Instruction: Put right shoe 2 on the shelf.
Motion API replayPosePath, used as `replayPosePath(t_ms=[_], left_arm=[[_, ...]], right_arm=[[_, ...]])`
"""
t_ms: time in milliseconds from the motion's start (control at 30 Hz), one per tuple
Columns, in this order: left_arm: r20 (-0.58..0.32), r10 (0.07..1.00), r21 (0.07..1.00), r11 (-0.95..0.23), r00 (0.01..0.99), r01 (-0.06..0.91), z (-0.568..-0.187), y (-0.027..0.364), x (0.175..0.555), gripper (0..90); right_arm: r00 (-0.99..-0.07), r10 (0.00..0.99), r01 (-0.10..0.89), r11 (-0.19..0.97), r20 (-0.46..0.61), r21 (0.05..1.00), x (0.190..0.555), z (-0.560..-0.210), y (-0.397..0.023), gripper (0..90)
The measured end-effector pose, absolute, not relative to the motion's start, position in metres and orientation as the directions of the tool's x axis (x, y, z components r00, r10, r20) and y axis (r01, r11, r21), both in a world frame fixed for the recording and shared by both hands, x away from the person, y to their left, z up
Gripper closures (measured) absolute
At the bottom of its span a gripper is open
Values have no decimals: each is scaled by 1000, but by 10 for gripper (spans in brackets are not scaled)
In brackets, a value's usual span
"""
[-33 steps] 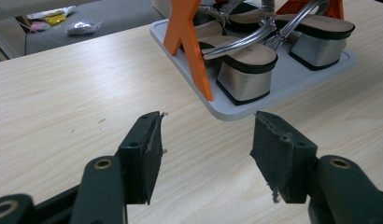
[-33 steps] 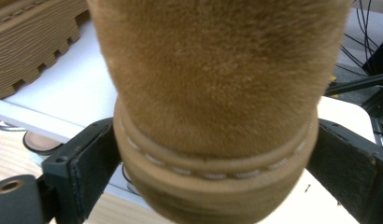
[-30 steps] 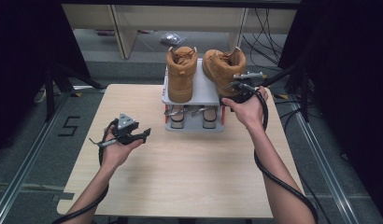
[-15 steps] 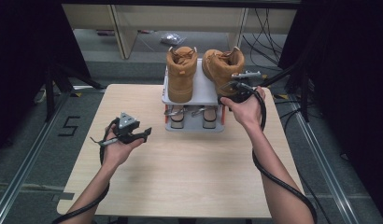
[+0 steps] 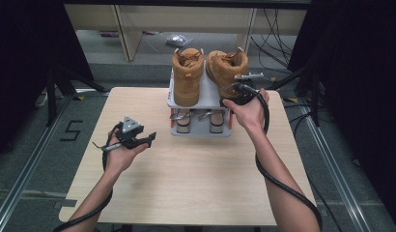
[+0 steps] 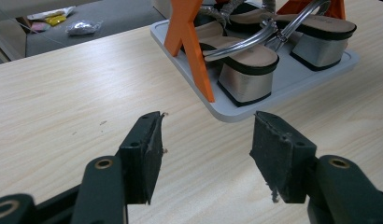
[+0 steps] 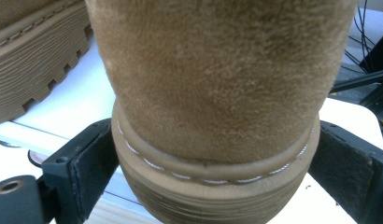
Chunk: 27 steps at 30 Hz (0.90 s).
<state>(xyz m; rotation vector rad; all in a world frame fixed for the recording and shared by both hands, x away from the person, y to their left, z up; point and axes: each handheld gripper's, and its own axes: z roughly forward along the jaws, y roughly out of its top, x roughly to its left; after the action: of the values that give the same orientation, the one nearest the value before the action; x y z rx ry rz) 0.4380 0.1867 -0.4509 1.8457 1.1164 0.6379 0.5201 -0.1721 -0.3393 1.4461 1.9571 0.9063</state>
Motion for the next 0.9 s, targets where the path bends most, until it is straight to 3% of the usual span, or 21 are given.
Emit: replayPosePath(t_ms=[900], left_arm=[[-10,884,867,-225,468,444,-452,185,438,423]], right_arm=[[-263,964,613,191,-30,767,524,-340,-158,72]])
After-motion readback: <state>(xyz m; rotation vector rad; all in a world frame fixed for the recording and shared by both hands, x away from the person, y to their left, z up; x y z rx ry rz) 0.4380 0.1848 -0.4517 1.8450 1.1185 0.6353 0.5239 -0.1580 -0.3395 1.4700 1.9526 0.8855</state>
